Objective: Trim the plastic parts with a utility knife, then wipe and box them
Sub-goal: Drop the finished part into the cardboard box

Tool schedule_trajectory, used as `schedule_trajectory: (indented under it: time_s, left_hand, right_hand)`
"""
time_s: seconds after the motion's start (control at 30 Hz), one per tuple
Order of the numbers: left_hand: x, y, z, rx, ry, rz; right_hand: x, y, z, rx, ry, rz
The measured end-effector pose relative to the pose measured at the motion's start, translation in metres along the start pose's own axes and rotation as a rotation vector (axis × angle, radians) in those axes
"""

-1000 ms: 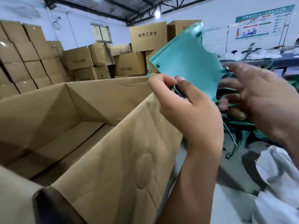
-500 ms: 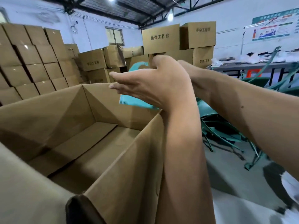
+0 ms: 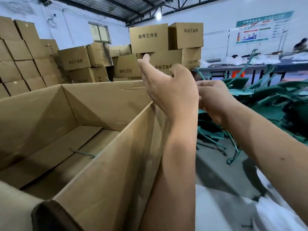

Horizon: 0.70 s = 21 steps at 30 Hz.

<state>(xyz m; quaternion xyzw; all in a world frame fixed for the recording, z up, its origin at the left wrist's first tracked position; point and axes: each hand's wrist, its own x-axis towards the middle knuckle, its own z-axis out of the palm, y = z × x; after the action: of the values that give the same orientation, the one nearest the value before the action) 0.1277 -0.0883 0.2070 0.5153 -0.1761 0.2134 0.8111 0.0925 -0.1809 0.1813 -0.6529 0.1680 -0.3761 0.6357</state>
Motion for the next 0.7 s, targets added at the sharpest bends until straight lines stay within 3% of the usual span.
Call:
schedule_trajectory:
  time_s: [0.1, 0.2, 0.3, 0.4, 0.5, 0.57, 0.7]
  left_hand:
    - [-0.056, -0.023, 0.007, -0.003, -0.185, 0.021]
    - [-0.108, -0.071, 0.009, 0.08, -0.363, -0.176]
    - [-0.162, -0.118, 0.002, 0.337, -0.556, -0.319]
    - [-0.2, -0.147, 0.002, 0.513, -0.667, -0.365]
    - [-0.22, -0.167, 0.008, 0.568, -0.707, -0.452]
    - [-0.229, -0.182, 0.013, 0.561, -0.743, -0.5]
    - [-0.244, -0.189, 0.011, 0.358, -0.961, -0.453]
  right_hand:
    - [-0.032, 0.039, -0.066, -0.121, 0.123, 0.062]
    - [-0.07, 0.082, -0.128, -0.343, 0.32, 0.089]
    - [-0.106, 0.12, -0.188, -0.65, 0.531, 0.084]
    - [-0.131, 0.14, -0.224, -1.101, 0.618, 0.039]
    - [-0.151, 0.159, -0.244, -1.303, 0.675, -0.078]
    - [-0.161, 0.169, -0.246, -1.35, 0.587, -0.05]
    - [-0.164, 0.18, -0.226, -1.078, 0.045, -0.103]
